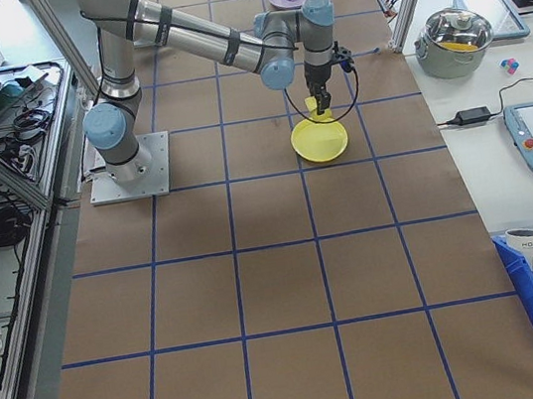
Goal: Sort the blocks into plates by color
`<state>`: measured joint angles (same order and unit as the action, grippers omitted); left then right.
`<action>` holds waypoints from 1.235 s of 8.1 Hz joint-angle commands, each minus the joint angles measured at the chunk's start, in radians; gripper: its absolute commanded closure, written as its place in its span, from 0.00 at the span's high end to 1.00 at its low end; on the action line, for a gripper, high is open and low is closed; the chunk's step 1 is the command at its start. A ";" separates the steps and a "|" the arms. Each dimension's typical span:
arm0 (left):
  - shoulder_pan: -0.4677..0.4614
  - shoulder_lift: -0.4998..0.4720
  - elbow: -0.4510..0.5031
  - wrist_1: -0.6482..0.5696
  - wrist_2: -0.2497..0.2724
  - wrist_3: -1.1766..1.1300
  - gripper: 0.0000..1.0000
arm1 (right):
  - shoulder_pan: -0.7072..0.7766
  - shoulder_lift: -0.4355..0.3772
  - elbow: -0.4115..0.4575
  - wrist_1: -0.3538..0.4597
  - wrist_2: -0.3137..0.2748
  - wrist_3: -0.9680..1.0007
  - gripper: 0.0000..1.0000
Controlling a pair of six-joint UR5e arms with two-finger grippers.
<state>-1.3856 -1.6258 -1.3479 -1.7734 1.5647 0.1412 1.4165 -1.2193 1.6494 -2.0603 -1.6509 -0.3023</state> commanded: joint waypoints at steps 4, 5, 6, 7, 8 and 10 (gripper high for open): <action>-0.001 0.004 -0.002 0.003 0.006 0.000 1.00 | -0.030 0.089 -0.003 -0.003 0.003 -0.024 0.99; -0.001 0.000 -0.002 0.003 0.006 0.000 1.00 | -0.030 0.086 -0.002 -0.012 -0.003 -0.021 1.00; -0.001 0.000 0.000 0.005 0.005 0.000 1.00 | -0.030 0.083 -0.003 -0.008 -0.003 -0.018 1.00; -0.003 0.003 -0.002 0.003 0.006 0.001 1.00 | -0.030 0.070 -0.002 -0.003 -0.004 0.006 1.00; -0.003 0.001 -0.002 0.005 0.005 0.000 1.00 | -0.030 0.048 0.000 -0.003 -0.012 0.014 1.00; -0.003 0.001 0.000 0.026 0.005 0.001 1.00 | -0.022 -0.056 0.000 -0.001 0.012 0.085 1.00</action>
<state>-1.3880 -1.6263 -1.3492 -1.7617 1.5696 0.1420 1.3876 -1.1854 1.6440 -2.0680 -1.6547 -0.2879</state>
